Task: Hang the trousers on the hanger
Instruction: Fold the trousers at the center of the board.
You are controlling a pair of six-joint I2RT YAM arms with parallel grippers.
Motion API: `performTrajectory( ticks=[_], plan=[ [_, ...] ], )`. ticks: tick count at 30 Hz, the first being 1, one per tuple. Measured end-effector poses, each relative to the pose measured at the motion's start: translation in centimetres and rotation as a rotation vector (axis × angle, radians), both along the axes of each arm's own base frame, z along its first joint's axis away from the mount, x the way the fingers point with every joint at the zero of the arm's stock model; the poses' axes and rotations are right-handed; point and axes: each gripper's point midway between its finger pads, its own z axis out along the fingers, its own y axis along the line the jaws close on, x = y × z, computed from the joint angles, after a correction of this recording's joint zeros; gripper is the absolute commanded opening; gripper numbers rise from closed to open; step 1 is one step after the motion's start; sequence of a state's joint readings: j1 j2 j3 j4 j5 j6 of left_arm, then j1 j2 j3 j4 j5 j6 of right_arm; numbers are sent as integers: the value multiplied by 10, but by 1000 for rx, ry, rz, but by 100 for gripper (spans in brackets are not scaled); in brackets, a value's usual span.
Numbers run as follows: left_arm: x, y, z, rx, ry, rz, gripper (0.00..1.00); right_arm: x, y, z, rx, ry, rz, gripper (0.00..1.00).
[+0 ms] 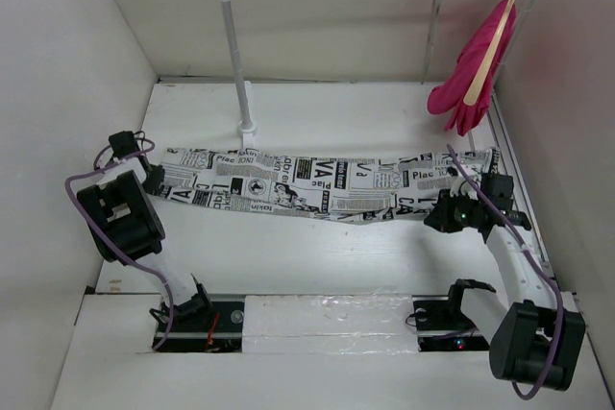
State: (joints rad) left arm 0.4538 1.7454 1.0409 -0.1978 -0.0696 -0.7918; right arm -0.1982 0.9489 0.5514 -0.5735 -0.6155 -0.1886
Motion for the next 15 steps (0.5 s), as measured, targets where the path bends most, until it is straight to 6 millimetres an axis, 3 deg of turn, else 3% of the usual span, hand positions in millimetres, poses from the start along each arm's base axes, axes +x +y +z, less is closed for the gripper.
performTrajectory(
  ticks=[6, 10, 15],
  plan=[
    [11, 1, 5, 0, -51, 3, 23, -2, 8, 0, 5, 0, 33, 15],
    [15, 2, 7, 0, -68, 0, 14, -5, 13, -1, 7, 5, 58, 15],
    [19, 1, 7, -4, -85, -5, 15, -8, 19, -3, 7, 12, 84, 15]
  ],
)
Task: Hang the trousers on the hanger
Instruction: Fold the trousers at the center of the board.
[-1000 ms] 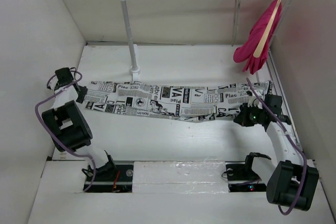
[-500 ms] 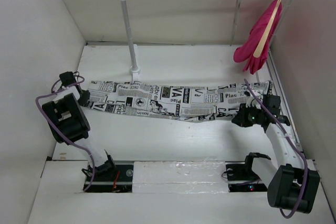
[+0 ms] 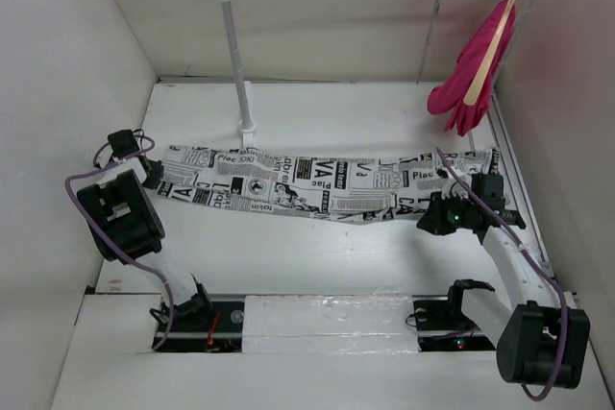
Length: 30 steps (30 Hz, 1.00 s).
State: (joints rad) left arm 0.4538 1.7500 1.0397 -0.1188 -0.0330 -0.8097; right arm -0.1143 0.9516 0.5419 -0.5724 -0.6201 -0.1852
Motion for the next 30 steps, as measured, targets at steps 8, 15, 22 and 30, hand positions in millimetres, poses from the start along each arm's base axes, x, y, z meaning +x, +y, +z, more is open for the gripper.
performTrajectory(
  ticks=[8, 15, 22, 30],
  plan=[
    [0, -1, -4, -4, 8, -5, 0, 0, 1, 0, 0, 1, 3, 15],
    [-1, -3, 19, 8, -42, -8, 0, 5, 0, 7, -2, -14, 4, 15],
    [-5, -6, 117, 95, -280, 18, 0, 8, -1, 9, -9, -23, -5, 15],
    [-9, -15, 90, 49, -222, -13, 22, 12, 0, 2, 6, 7, 0, 15]
  ],
)
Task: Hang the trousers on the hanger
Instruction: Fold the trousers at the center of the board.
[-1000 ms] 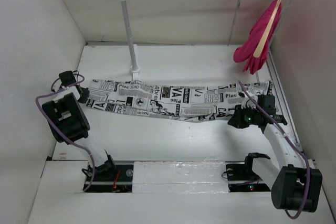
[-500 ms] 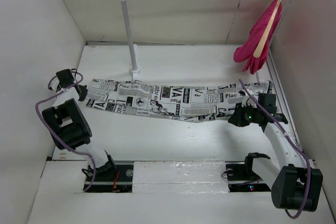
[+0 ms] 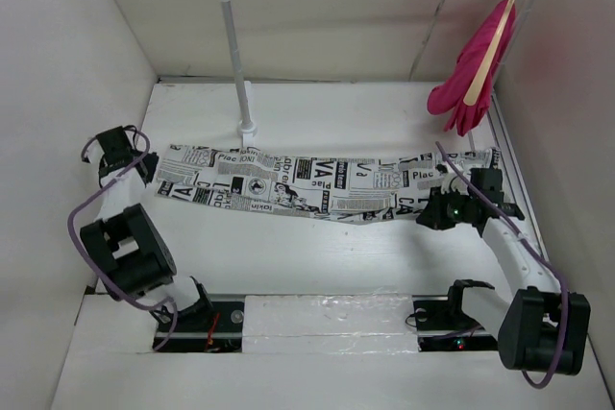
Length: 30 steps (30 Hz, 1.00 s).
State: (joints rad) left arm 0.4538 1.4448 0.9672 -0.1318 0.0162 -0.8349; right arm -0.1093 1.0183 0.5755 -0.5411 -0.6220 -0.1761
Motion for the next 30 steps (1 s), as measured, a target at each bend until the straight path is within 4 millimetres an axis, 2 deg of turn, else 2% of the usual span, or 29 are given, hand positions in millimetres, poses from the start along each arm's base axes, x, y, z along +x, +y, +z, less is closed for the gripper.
performTrajectory(
  ticks=[3, 6, 12, 14, 21, 30],
  plan=[
    [0, -5, -39, -54, 91, -33, 27, 0, 1, -2, 0, 9, 12, 15],
    [-2, -7, -58, -71, 142, -50, 27, 3, 2, 0, -4, 4, 25, 15],
    [7, 3, -66, -45, 163, -48, 28, 6, 3, 4, -9, -11, 35, 15],
    [9, 7, -70, -36, 169, -42, 32, 5, 4, 4, -10, -10, 39, 15],
    [16, 15, -80, -10, 166, -27, 32, 4, 7, 0, -10, 5, 56, 15],
    [13, 21, -98, 3, 207, -11, 30, 2, 9, -1, -9, 13, 68, 14]
  ],
)
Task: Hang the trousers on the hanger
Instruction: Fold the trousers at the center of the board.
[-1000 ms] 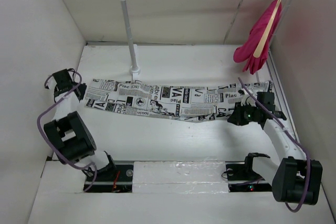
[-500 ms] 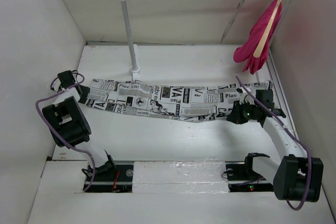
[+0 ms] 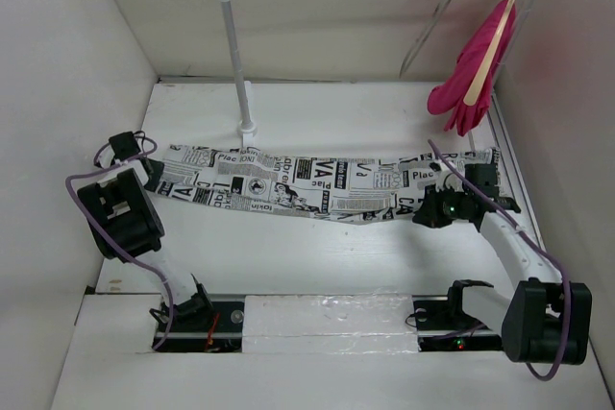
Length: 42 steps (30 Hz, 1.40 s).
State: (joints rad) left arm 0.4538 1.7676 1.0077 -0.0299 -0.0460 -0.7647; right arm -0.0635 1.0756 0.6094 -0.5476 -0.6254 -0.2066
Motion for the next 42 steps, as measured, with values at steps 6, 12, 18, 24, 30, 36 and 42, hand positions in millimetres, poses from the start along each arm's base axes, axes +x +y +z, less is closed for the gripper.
performTrajectory(
  ticks=[6, 12, 18, 24, 30, 36, 42],
  plan=[
    [1, 3, -1, 13, -1, 10, 4, 3, 2, 3, -1, -5, 11, 14],
    [1, 4, 1, 16, -5, 10, 0, 3, 6, 5, -1, -9, 27, 14],
    [1, 1, 35, 27, -70, 16, 0, 2, 9, 5, -1, -9, 37, 14],
    [0, -3, 100, 69, -210, 21, 0, 3, 8, 5, -1, -6, 23, 14],
    [-16, -6, 108, 81, -200, 37, 0, 12, 3, 14, -22, -30, -5, 14],
    [-52, -10, 61, 77, -50, 67, 0, 24, -10, 34, -73, -95, -59, 13],
    [-84, -2, 25, 81, 111, 103, 23, 23, -34, 40, -135, -92, -156, 26]
  ],
)
